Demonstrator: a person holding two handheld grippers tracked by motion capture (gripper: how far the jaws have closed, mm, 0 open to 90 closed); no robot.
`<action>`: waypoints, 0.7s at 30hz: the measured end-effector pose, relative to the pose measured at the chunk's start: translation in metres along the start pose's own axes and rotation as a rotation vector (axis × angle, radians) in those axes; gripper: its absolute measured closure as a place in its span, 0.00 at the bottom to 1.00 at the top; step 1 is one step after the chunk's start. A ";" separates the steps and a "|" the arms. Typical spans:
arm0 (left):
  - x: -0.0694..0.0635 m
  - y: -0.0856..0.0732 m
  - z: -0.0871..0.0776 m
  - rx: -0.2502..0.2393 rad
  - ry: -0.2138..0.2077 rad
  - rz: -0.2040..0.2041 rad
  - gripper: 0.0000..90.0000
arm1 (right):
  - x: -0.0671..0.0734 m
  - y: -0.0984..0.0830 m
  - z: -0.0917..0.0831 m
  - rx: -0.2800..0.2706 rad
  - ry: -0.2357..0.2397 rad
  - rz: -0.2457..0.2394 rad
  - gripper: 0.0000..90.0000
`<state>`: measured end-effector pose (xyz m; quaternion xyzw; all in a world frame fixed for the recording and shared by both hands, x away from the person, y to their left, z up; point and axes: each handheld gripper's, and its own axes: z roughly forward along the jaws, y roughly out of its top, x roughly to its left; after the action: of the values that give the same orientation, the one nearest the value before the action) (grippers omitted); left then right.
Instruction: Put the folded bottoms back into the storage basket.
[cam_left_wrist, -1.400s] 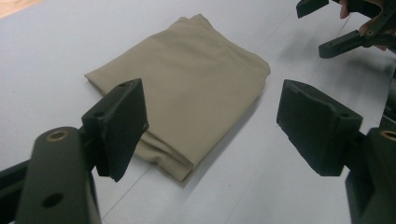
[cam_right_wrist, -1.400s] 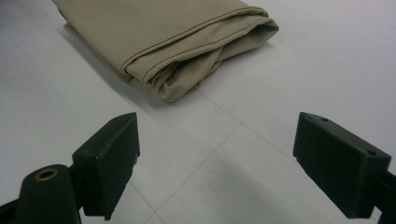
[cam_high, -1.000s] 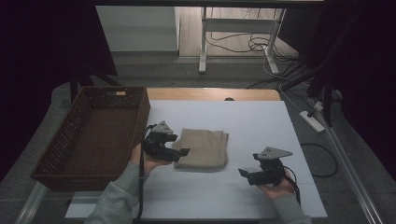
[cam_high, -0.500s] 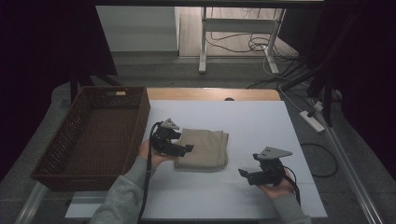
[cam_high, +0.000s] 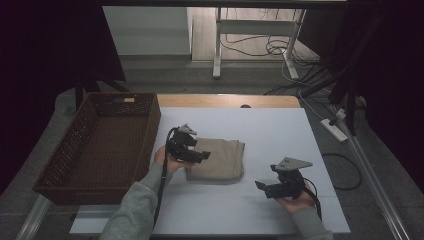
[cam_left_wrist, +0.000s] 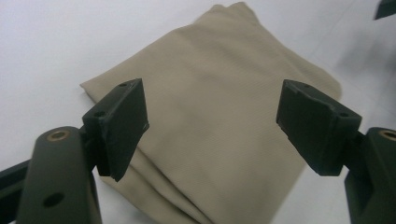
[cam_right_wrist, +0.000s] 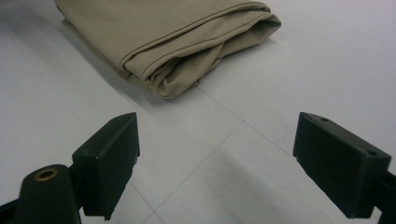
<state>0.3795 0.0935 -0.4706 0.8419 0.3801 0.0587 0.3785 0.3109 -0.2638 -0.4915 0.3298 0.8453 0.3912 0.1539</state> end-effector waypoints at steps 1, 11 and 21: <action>0.002 0.000 0.002 0.002 0.000 -0.005 0.26 | 0.000 0.000 0.000 0.000 0.001 0.000 0.17; 0.011 0.006 0.013 0.015 0.011 -0.006 0.26 | 0.000 0.000 0.001 0.007 0.000 -0.003 0.17; 0.023 0.009 0.021 0.038 0.026 -0.021 0.27 | 0.000 0.000 0.002 0.009 0.003 -0.001 0.17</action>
<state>0.4089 0.0929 -0.4842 0.8442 0.3947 0.0583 0.3581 0.3116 -0.2629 -0.4930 0.3295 0.8473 0.3881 0.1512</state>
